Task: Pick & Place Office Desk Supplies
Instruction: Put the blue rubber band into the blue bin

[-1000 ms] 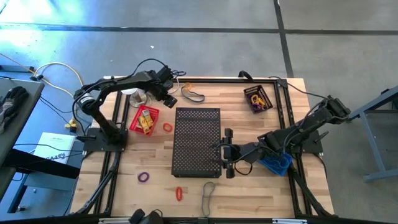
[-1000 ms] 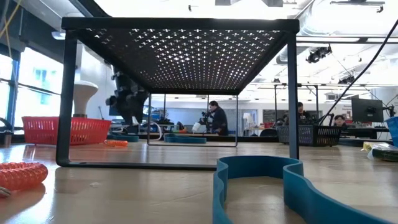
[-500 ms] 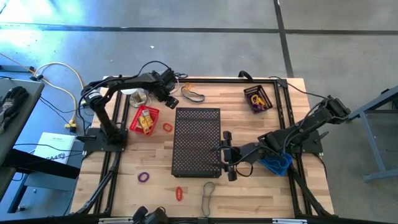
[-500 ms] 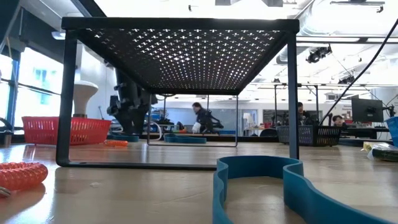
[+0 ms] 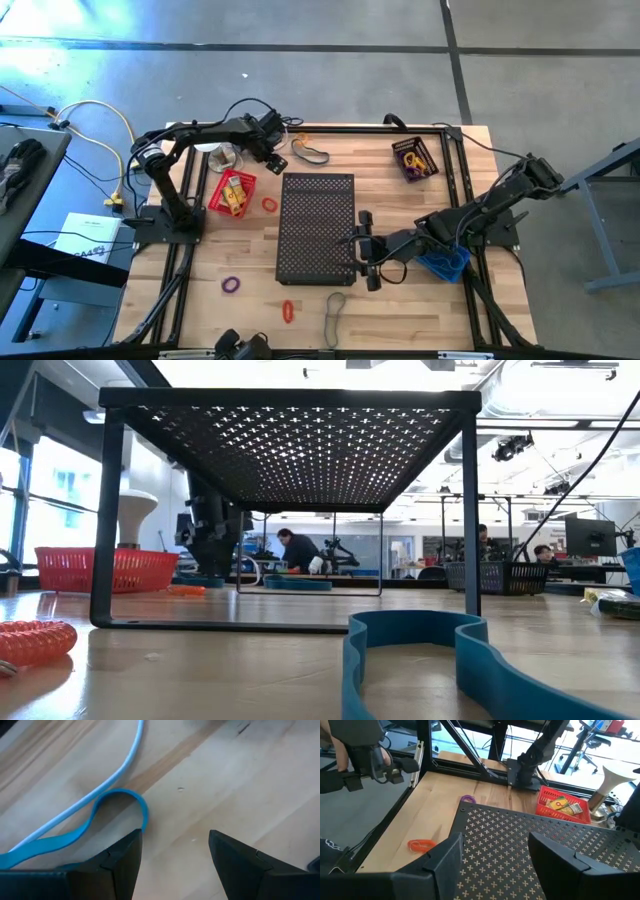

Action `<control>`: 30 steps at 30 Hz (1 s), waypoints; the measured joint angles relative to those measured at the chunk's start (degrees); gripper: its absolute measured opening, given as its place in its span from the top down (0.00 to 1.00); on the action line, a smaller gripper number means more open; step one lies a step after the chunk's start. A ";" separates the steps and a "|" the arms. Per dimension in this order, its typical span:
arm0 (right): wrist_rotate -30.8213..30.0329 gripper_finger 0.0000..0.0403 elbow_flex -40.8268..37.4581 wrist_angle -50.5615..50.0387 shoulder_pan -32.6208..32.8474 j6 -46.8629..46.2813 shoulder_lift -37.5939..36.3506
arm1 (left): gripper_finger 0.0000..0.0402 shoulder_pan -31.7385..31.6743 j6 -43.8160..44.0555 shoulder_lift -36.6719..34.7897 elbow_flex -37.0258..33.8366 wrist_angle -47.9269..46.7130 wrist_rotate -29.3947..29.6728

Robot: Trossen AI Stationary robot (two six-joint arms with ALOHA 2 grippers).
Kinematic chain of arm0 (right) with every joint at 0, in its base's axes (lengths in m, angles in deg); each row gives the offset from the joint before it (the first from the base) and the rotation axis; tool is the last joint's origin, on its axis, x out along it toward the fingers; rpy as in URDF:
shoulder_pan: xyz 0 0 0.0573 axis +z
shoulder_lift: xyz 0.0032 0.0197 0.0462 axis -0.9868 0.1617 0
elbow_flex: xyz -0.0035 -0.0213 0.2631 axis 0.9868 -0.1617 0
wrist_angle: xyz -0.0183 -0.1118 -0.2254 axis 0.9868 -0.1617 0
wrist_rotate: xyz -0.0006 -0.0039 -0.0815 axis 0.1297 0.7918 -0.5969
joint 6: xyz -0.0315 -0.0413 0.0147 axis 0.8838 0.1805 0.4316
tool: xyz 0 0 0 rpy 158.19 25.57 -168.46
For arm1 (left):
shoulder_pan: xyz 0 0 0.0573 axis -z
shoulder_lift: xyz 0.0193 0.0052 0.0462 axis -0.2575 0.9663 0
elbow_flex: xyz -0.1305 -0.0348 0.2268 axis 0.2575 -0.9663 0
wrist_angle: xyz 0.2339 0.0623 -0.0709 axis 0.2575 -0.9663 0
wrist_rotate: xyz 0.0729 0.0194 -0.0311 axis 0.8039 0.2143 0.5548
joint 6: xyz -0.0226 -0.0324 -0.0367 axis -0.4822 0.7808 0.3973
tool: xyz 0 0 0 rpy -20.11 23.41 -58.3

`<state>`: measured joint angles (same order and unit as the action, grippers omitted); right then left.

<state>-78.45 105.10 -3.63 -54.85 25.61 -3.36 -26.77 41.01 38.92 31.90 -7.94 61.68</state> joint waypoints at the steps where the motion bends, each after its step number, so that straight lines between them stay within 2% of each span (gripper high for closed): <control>1: 0.00 0.46 0.00 0.00 0.00 0.28 0.00 | 0.45 0.04 -0.02 0.00 0.00 0.07 -0.02; 7: 0.13 0.46 0.00 -0.02 -0.26 1.38 0.00 | 0.45 -0.23 -0.11 -0.04 0.00 0.59 5.77; 14: 0.26 0.46 0.00 -0.03 -0.37 1.33 0.00 | 0.45 -0.62 -0.57 0.29 -0.11 1.09 5.41; 18: 0.31 0.46 0.00 -0.02 -0.35 1.24 0.00 | 0.45 -0.62 -0.51 2.34 -0.15 1.30 2.42; 26: 0.26 0.46 0.00 -0.03 -0.35 1.22 0.00 | 0.45 -0.53 -2.02 4.45 0.07 1.81 3.14; 30: 0.24 0.46 0.00 -0.02 -0.35 1.22 0.00 | 0.52 -0.53 -1.98 4.11 -0.04 1.81 3.09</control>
<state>-78.22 105.10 -3.65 -55.20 26.84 -3.36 -27.29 39.04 43.03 31.86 -6.14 64.77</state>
